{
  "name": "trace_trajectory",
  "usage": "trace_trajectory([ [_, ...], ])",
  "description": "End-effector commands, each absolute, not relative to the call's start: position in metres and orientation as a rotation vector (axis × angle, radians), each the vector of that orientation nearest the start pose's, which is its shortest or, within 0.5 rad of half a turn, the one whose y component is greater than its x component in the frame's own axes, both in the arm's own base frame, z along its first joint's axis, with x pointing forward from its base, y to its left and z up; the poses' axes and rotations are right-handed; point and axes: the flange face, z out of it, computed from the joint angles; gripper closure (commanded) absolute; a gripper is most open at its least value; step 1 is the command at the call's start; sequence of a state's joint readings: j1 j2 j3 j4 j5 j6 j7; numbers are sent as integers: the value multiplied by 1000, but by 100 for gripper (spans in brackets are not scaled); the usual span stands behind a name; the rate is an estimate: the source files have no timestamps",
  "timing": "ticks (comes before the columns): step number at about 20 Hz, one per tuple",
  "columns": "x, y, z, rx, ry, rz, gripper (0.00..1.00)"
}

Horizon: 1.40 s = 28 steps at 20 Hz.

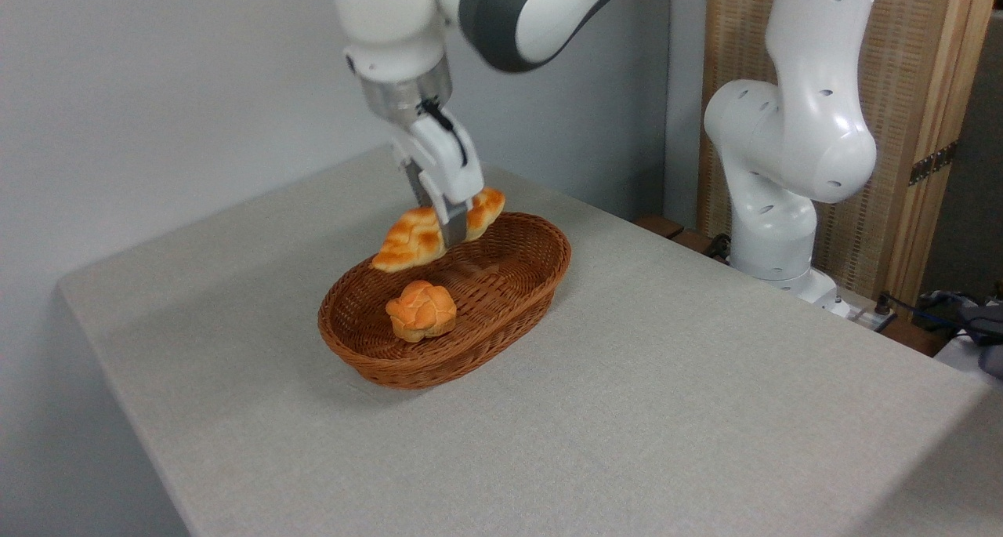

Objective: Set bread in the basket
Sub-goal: 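Lower the braided bread into the basket beside the orange bun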

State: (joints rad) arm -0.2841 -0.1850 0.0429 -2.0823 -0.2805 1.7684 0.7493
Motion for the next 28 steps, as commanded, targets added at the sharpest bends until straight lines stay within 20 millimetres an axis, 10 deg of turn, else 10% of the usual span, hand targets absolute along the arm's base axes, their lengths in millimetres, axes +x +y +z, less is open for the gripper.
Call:
trace_trajectory([
  [1,476,-138,485,-3062,1519,60,43],
  [8,467,-142,466,-2931,1569,157,0],
  [23,469,-145,471,-2886,1641,117,0],
  [28,486,-134,518,-2866,1584,-44,0],
])
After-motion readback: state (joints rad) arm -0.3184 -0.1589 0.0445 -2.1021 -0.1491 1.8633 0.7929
